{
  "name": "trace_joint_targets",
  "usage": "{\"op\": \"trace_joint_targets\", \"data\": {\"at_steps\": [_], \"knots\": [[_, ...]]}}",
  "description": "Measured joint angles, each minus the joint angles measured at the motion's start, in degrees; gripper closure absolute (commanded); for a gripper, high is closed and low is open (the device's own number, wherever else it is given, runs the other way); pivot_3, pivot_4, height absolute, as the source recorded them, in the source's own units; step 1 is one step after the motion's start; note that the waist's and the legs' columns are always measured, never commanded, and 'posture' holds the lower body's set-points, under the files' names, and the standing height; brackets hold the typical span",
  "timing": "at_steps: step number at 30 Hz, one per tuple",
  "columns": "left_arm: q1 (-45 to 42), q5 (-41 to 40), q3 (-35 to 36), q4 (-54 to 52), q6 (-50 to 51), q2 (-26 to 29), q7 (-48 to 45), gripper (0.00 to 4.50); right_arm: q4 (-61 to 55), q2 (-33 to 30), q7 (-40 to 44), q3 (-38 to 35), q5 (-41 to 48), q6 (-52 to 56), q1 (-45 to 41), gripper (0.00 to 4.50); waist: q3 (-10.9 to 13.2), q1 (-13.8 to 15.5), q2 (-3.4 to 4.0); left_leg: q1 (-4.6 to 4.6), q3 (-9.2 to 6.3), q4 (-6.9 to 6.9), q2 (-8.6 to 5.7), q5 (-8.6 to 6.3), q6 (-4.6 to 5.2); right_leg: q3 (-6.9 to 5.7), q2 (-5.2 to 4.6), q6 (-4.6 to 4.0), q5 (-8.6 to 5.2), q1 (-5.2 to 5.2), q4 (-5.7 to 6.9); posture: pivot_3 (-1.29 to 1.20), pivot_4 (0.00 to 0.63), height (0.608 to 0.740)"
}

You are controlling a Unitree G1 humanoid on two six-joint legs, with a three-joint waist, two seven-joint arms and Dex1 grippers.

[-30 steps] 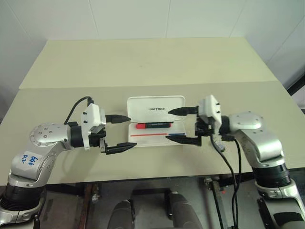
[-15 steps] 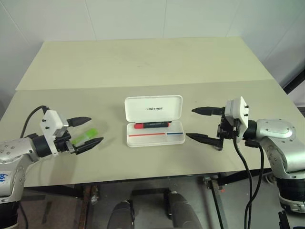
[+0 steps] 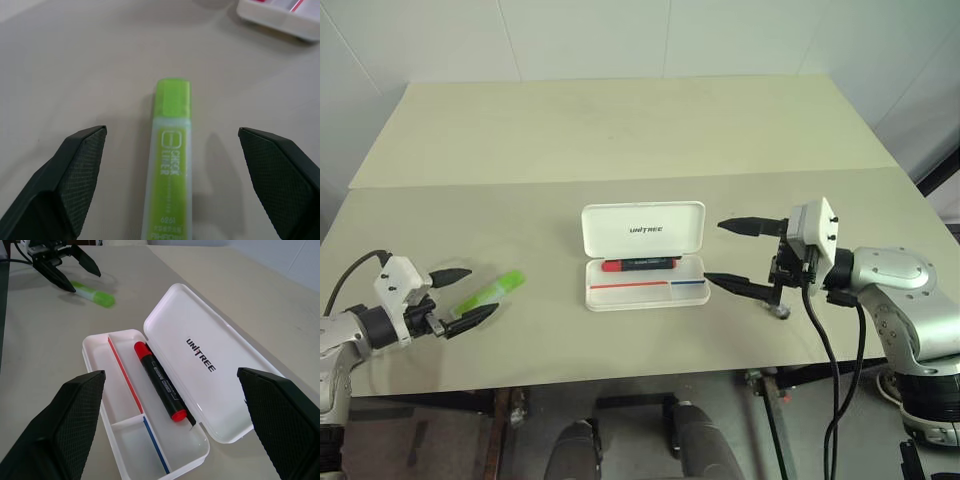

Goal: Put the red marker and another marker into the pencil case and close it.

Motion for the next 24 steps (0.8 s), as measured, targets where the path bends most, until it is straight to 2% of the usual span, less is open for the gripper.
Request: {"op": "trace_joint_targets", "data": {"at_steps": [10,13,21,22,24], "knots": [[-3.61,2.25,-3.26,8.66,-3.49,-0.54,-0.04,0.0,-3.24,-0.5,-2.11,-0.12,1.37,2.42,-0.52,0.03,-0.06,0.01,-0.07,0.12,0.04,-0.03,0.04,0.01,0.01,0.0,0.02,0.04,0.02,0.0,0.17,0.0,0.15,0.74],[-4.69,2.38,-4.44,9.09,-3.04,-0.64,-0.02,0.58,-4.38,-1.12,-2.74,-0.34,1.6,3.1,0.07,0.0,-0.11,0.09,-0.07,0.16,0.05,-0.01,0.03,0.05,0.07,0.01,0.02,-0.02,0.01,0.03,0.2,0.0,0.15,0.74],[-5.97,2.52,-6.82,8.78,-2.04,-1.04,0.46,3.19,-5.17,-1.82,-3.91,-0.41,2.53,3.49,0.36,0.0,-0.37,0.96,-0.07,0.22,0.08,0.01,0.03,0.25,0.27,0.03,0.04,-0.3,0.15,0.06,0.13,0.0,0.15,0.74],[-5.99,2.62,-6.84,8.64,-1.81,-1.03,0.68,3.41,-5.18,-1.93,-3.99,-0.41,2.59,3.49,0.41,0.0,-0.37,0.97,-0.08,0.22,0.08,0.01,0.03,0.25,0.27,0.04,0.04,-0.32,0.17,0.06,0.12,0.0,0.15,0.74],[-5.95,2.75,-6.84,8.22,-1.61,-1.04,1.05,3.4,-5.18,-2.0,-4.18,-0.42,2.65,3.49,0.46,0.0,-0.37,0.98,-0.07,0.22,0.09,0.01,0.03,0.26,0.27,0.05,0.04,-0.33,0.19,0.06,0.12,0.0,0.15,0.74]]}}
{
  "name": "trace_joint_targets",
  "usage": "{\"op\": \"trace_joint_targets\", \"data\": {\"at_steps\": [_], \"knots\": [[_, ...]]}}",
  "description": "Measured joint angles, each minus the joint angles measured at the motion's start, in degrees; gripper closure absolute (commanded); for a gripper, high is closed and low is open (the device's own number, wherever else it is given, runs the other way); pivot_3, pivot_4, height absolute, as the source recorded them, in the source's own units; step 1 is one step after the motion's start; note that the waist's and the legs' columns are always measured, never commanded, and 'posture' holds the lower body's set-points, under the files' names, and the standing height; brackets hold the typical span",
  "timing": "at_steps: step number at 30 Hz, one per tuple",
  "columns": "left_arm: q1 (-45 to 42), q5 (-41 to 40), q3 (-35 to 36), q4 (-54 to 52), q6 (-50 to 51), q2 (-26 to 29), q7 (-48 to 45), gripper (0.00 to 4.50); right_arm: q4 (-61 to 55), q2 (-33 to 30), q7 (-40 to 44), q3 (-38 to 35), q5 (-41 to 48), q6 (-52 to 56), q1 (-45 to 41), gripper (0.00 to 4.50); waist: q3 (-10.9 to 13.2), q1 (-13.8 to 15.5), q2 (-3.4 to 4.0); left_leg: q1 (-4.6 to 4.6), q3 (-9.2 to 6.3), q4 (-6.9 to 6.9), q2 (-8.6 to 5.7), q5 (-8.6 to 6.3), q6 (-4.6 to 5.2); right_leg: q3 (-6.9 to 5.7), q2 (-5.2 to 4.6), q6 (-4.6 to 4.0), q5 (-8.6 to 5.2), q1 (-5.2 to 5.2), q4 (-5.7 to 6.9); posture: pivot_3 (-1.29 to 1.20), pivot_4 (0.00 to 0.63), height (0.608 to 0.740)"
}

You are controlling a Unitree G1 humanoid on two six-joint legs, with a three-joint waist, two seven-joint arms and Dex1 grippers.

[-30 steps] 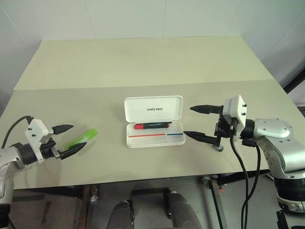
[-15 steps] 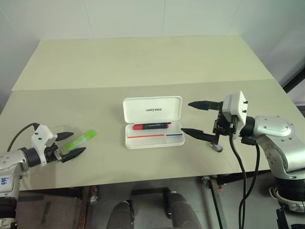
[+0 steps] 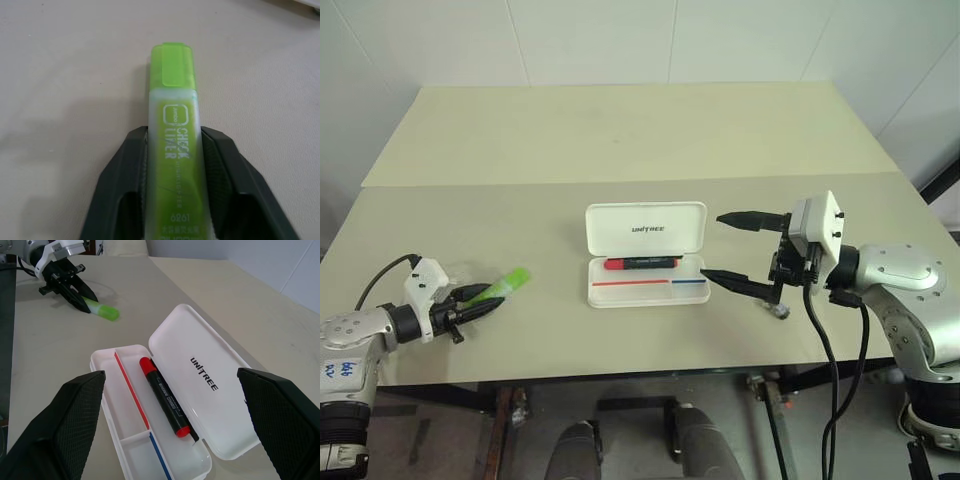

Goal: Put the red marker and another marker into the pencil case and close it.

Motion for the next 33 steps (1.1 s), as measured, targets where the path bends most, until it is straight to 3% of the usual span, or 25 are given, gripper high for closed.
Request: {"op": "trace_joint_targets", "data": {"at_steps": [11,19,29,33], "knots": [[5.2,-2.01,0.71,-13.84,4.29,-3.62,3.8,3.4,0.02,-0.28,1.51,0.17,0.66,-0.21,1.26,0.0,-0.03,0.37,-0.12,-0.21,0.02,-0.02,0.02,-0.05,-0.08,-0.02,-0.02,0.04,0.02,-0.04,-0.19,0.0,0.15,0.74],[2.92,-5.49,0.01,-24.21,7.59,-4.14,3.84,3.4,0.03,-0.9,3.93,0.18,0.9,-1.33,3.55,0.0,-0.09,0.31,-0.21,-0.17,0.02,-0.03,0.02,-0.06,-0.08,-0.01,0.04,0.07,0.02,-0.03,-0.18,0.0,0.15,0.74],[-6.87,-4.19,-13.07,-27.14,8.83,-5.14,-1.65,3.4,-1.42,-4.63,5.27,-3.37,1.52,-1.89,11.11,0.0,-0.09,0.43,-0.23,-0.17,0.02,0.05,-0.02,-0.05,-0.07,0.03,0.07,0.12,0.03,-0.03,-0.16,0.0,0.15,0.74],[-12.92,-2.39,-17.94,-25.07,8.61,-8.18,-3.17,3.4,-4.19,-5.14,4.84,-6.05,2.39,-1.85,15.54,0.0,-0.08,0.55,-0.25,-0.17,-0.01,0.14,-0.02,-0.04,-0.06,0.06,0.12,0.14,0.04,-0.02,-0.11,0.0,0.15,0.74]]}}
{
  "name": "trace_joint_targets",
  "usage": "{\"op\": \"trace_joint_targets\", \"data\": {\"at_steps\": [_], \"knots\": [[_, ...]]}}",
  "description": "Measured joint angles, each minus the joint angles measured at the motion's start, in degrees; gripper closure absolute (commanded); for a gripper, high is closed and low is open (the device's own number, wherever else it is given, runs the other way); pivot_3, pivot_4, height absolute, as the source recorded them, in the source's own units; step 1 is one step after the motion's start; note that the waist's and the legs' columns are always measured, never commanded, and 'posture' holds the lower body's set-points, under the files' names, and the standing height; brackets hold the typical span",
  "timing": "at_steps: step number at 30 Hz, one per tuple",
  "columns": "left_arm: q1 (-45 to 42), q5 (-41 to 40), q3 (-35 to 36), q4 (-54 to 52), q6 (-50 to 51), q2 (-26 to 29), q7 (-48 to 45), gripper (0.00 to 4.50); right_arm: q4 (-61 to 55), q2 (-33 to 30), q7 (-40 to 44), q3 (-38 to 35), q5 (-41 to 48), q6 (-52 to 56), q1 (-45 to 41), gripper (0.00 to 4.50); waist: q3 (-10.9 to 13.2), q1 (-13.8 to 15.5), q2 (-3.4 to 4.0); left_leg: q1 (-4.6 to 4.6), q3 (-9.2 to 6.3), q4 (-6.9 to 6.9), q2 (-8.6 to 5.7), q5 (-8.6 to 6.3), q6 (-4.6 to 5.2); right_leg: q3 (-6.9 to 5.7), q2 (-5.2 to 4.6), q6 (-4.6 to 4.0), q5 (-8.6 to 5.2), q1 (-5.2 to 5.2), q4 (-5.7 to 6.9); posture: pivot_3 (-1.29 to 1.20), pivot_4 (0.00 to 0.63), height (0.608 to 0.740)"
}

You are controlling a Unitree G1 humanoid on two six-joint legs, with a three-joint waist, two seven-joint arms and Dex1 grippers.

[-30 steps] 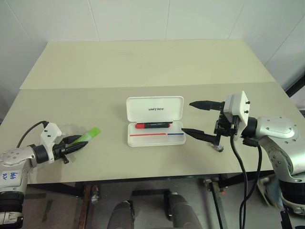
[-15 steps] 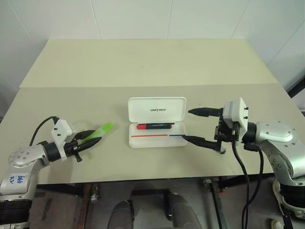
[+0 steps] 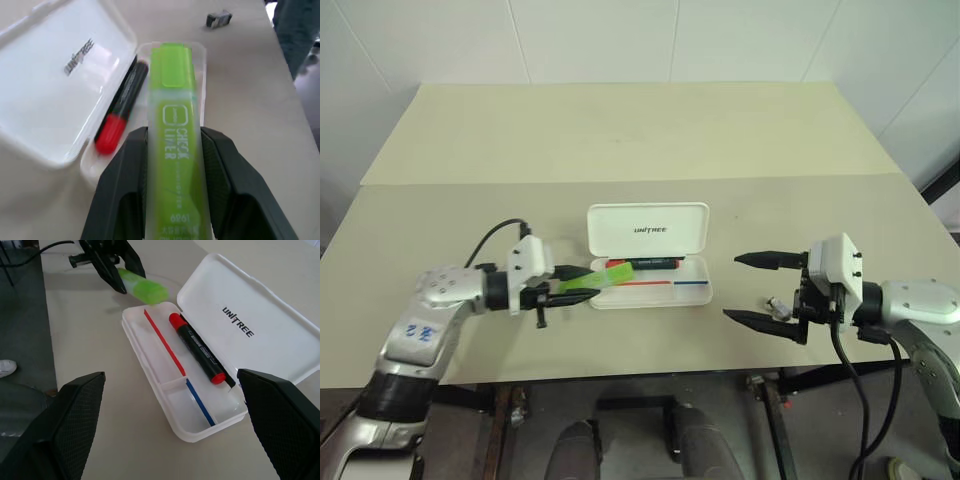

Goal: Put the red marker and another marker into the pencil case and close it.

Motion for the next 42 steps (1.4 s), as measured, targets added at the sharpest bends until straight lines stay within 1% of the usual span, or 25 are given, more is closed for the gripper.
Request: {"op": "trace_joint_targets", "data": {"at_steps": [7,13,17,24,28,33,35,38,42], "knots": [[-6.4,4.71,-5.72,8.0,-2.53,-4.61,-1.62,3.4,-4.27,-0.19,-2.83,-4.15,0.14,0.34,5.94,0.0,0.01,-0.06,-0.02,-0.1,-0.03,0.37,0.01,0.0,0.0,0.05,0.04,0.05,0.02,0.03,0.04,0.0,0.15,0.74],[-8.85,7.08,-7.57,12.79,-5.87,-7.29,-2.69,3.4,-7.77,-0.15,-5.37,-5.71,0.91,0.6,9.36,0.0,0.02,-0.11,-0.04,-0.09,-0.05,0.66,0.0,0.0,0.03,0.08,0.03,0.11,0.05,0.17,0.02,0.0,0.15,0.74],[-10.61,9.05,-8.96,16.94,-8.53,-8.73,-3.15,3.4,-9.21,-0.13,-7.14,-6.62,1.22,0.67,9.89,0.0,0.02,-0.18,-0.05,0.05,-0.09,0.68,0.0,0.0,0.03,0.07,0.03,0.15,0.1,0.43,-0.14,0.0,0.15,0.74],[-11.97,11.4,-9.11,21.49,-11.25,-10.26,-3.74,3.4,-10.36,-0.06,-9.55,-6.91,1.87,0.84,10.02,0.0,0.03,-0.05,-0.05,0.01,-0.11,0.57,0.0,-0.02,0.05,0.05,0.03,0.17,0.07,0.43,-0.22,0.0,0.15,0.74],[-12.97,12.12,-9.43,23.13,-12.14,-11.63,-4.34,3.4,-11.21,-0.06,-10.37,-6.9,2.33,1.04,9.87,0.0,0.03,0.17,-0.05,0.01,-0.11,0.62,-0.01,-0.03,0.05,0.05,0.02,0.18,0.08,0.45,-0.22,0.0,0.15,0.74],[-12.99,12.56,-9.51,23.37,-12.49,-12.09,-4.72,3.4,-11.23,-0.06,-10.91,-6.84,2.61,1.56,9.6,0.0,0.03,0.37,-0.06,0.02,-0.11,0.61,-0.01,-0.03,0.05,0.06,0.02,0.18,0.08,0.46,-0.22,0.0,0.15,0.74],[-12.99,12.57,-9.51,23.36,-12.49,-12.22,-4.81,2.64,-11.23,-0.06,-11.23,-6.7,2.63,1.64,9.4,0.0,0.03,0.41,-0.05,0.02,-0.11,0.6,-0.01,-0.03,0.05,0.05,0.02,0.18,0.08,0.46,-0.22,0.0,0.15,0.74],[-12.99,12.61,-9.47,23.28,-12.49,-12.34,-4.78,1.73,-11.22,-0.06,-11.48,-6.51,2.63,1.66,8.99,0.0,0.03,0.52,-0.06,0.02,-0.11,0.6,-0.01,-0.03,0.06,0.05,0.02,0.18,0.08,0.46,-0.23,0.0,0.15,0.74],[-12.99,12.71,-9.46,22.74,-12.22,-12.42,-4.73,1.73,-11.21,-0.04,-11.75,-5.31,2.63,1.66,8.15,0.0,0.03,0.68,-0.06,0.02,-0.11,0.6,-0.01,-0.03,0.06,0.05,0.02,0.18,0.08,0.46,-0.23,0.0,0.15,0.74]]}}
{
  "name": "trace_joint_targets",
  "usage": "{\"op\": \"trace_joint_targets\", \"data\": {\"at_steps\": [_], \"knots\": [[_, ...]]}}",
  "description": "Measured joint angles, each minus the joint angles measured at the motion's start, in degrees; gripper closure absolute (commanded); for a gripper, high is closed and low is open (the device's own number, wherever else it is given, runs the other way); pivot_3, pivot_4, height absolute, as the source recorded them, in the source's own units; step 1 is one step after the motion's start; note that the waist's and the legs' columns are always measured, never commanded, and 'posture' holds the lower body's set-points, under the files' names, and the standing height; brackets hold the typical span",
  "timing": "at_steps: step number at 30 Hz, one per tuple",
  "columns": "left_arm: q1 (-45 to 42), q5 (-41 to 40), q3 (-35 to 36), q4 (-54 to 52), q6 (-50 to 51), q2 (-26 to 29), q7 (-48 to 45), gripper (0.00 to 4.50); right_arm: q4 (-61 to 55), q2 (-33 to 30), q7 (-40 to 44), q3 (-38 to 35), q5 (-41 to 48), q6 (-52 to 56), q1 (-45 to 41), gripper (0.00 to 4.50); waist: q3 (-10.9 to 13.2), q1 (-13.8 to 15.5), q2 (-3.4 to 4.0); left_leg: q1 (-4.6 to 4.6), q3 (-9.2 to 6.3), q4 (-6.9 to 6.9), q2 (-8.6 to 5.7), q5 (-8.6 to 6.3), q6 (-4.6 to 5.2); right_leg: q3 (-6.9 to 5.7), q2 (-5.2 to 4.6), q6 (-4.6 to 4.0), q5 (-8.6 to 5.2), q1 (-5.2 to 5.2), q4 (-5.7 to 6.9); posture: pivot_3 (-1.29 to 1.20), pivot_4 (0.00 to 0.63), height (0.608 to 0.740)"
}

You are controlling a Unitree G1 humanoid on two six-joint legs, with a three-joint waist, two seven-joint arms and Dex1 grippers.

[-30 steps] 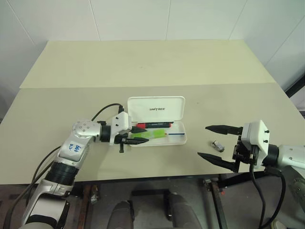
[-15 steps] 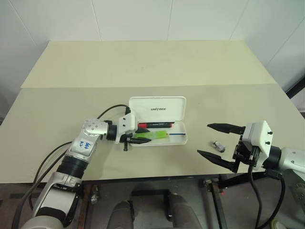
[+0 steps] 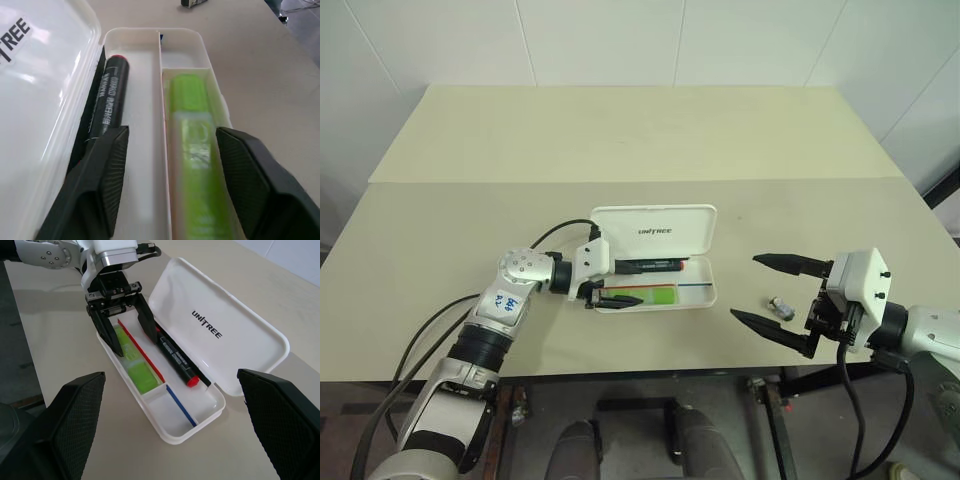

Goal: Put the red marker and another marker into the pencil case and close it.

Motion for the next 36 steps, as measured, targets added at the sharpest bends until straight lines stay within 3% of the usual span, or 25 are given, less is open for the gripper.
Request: {"op": "trace_joint_targets", "data": {"at_steps": [14,19,24,30,36], "knots": [[0.13,-3.3,1.64,-9.36,6.51,0.91,-1.03,1.73,2.14,1.3,-0.45,0.99,-0.31,-0.01,-1.43,0.0,0.0,0.42,0.0,-0.01,0.0,0.01,0.0,0.0,0.0,0.0,0.0,0.0,0.0,0.0,-0.01,0.0,0.15,0.74],[0.58,-9.12,4.34,-17.27,12.75,3.4,-2.47,1.73,8.38,1.36,-0.61,-2.16,-2.59,-0.05,4.5,0.0,0.0,0.52,0.01,-0.02,0.0,-0.02,-0.01,-0.02,0.02,0.0,-0.02,0.0,-0.01,-0.01,-0.02,0.0,0.15,0.74],[3.97,-13.95,7.26,-25.18,19.55,6.46,-1.98,0.09,14.34,0.37,-0.06,-6.78,-5.66,-0.55,10.93,0.0,0.0,0.44,0.01,0.01,0.0,0.0,-0.01,-0.02,0.03,0.0,-0.02,0.01,-0.02,0.02,-0.02,0.0,0.15,0.74],[6.03,-15.85,8.58,-30.41,23.57,8.02,0.5,0.03,18.12,0.38,0.13,-6.87,-7.81,-2.08,12.35,0.0,0.0,-0.36,0.0,0.24,-0.06,0.06,-0.01,-0.02,0.03,-0.01,-0.01,0.0,0.0,0.34,-0.17,0.0,0.15,0.74],[6.66,-16.33,8.71,-31.79,24.79,8.2,2.5,0.03,23.46,1.62,-0.29,-2.27,-10.84,-3.06,7.51,0.0,0.0,-1.33,0.0,0.14,-0.07,-0.04,-0.01,-0.08,0.05,-0.01,-0.01,0.04,0.07,0.4,-0.5,0.0,0.15,0.74]]}}
